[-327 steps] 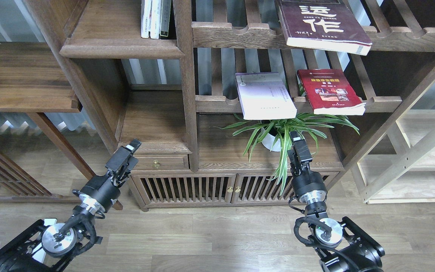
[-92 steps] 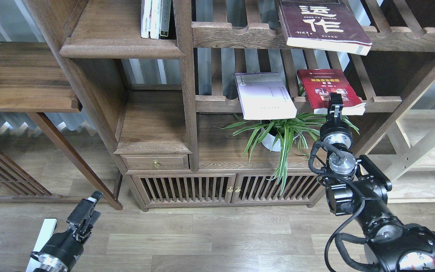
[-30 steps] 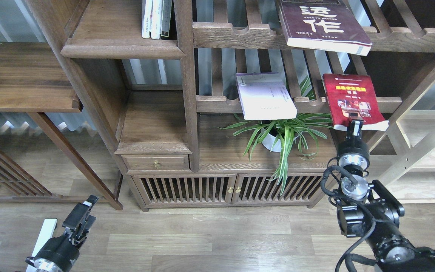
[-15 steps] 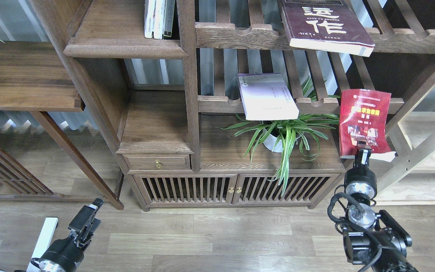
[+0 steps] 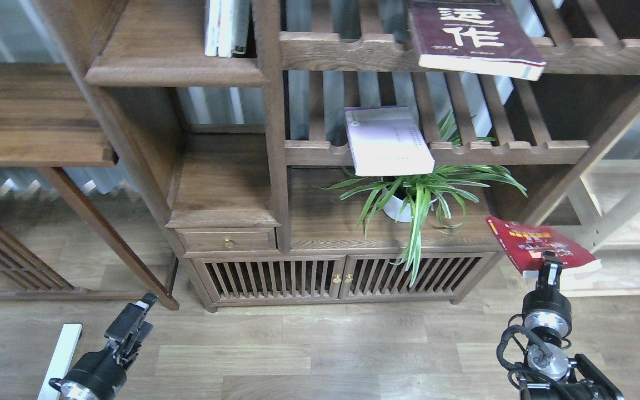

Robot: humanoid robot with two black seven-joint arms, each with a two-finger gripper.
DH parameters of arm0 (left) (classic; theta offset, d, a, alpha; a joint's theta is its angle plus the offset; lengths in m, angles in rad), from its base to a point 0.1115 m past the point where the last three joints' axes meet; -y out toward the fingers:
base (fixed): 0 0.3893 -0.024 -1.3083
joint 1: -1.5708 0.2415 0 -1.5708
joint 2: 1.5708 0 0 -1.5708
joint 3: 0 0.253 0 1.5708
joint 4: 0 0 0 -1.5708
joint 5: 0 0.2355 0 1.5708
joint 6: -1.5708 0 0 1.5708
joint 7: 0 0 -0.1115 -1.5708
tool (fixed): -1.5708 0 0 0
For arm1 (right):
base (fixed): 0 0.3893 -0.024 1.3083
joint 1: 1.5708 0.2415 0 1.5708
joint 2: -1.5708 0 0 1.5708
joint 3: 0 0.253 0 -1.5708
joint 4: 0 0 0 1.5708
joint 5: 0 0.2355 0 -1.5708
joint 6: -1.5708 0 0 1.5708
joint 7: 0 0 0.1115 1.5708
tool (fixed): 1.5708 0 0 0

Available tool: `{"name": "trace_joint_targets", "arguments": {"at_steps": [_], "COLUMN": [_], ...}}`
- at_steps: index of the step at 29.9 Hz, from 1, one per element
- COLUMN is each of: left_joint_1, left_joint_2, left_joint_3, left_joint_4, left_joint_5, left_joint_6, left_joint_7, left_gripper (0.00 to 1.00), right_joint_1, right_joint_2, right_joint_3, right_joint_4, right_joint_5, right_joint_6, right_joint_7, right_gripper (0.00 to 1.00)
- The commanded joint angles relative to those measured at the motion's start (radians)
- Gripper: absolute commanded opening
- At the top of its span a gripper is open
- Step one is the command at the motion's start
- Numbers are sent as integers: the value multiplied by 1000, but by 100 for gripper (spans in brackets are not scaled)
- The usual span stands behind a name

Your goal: Organize books on shelf

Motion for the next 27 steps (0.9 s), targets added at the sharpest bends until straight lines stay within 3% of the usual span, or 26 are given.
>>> {"name": "trace_joint_targets", "arguments": {"at_steps": [1, 14, 27], "left_joint_1": [1, -5, -24], "left_joint_2": [1, 75, 41], "left_joint_3": [0, 8, 29], "left_joint_4": [2, 2, 8], "left_joint_5": [0, -16, -47], "left_joint_6": [0, 0, 0], "left_joint_7": [0, 12, 15], "left_gripper": [99, 99, 99], "right_joint_1": [-34, -62, -66], "right_joint_2": [37, 45, 45], "right_joint_3": [-17, -270, -513], "right_joint_4": [31, 125, 197], "right_joint_5": [-4, -82, -85], "right_joint_6": [13, 42, 49], "right_joint_7": [-7, -21, -33], "right_gripper": [4, 5, 5]}}
